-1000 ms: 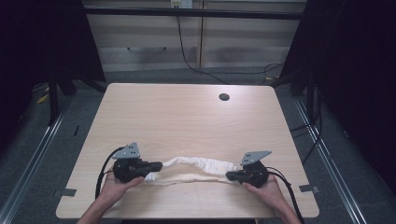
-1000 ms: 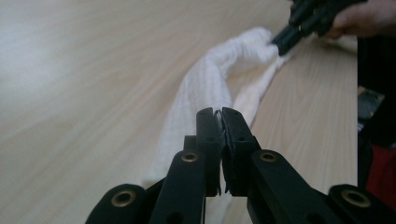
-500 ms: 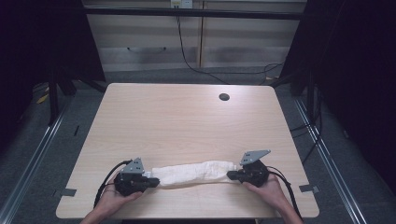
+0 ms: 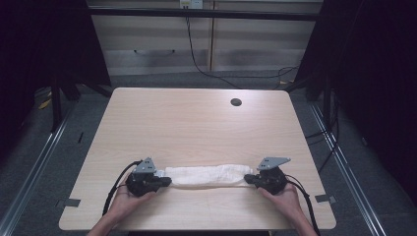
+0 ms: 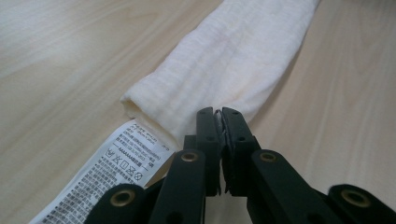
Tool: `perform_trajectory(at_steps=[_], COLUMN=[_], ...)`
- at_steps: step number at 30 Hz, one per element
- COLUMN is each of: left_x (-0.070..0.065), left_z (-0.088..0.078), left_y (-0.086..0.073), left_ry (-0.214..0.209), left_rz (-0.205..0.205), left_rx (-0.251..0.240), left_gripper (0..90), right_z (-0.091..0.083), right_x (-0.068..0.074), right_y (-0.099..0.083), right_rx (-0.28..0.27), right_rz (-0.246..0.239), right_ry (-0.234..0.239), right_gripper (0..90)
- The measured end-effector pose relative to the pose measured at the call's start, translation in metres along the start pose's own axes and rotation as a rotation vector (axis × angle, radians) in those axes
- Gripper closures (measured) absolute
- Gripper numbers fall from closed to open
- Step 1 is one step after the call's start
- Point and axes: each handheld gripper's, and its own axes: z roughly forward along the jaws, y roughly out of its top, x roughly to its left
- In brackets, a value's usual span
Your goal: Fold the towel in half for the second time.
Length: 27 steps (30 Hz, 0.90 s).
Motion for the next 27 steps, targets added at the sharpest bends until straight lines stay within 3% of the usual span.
perform_trajectory(at_steps=[7, 12, 13, 17, 20, 22, 27], left_x=[0.006, 0.005, 0.005, 0.006, 0.007, 0.009, 0.014], left_z=[-0.003, -0.01, -0.013, -0.035, -0.049, -0.057, -0.074], left_y=[-0.001, 0.0, 0.001, 0.004, 0.001, -0.002, -0.019], left_ry=[0.02, -0.006, -0.012, -0.018, 0.021, 0.06, 0.096], left_rz=[-0.029, -0.07, -0.075, -0.116, -0.122, -0.153, -0.228], left_rx=[-0.018, -0.062, -0.069, -0.143, -0.177, -0.179, -0.161], left_gripper=[84.1, 65.2, 60.7, 47.1, 42.9, 38.8, 35.7], right_z=[0.01, 0.003, 0.0, -0.018, -0.031, -0.039, -0.058], right_x=[-0.009, -0.007, -0.006, -0.002, 0.0, 0.001, 0.0], right_y=[0.008, 0.007, 0.008, 0.009, 0.009, 0.006, -0.008], right_rx=[-0.02, -0.056, -0.071, -0.171, -0.21, -0.235, -0.253], right_rz=[0.019, 0.037, 0.04, 0.076, 0.095, 0.115, 0.162], right_ry=[-0.011, 0.042, 0.035, 0.064, 0.064, 0.057, -0.02], right_gripper=[88.6, 80.0, 77.4, 72.5, 67.0, 63.2, 54.1])
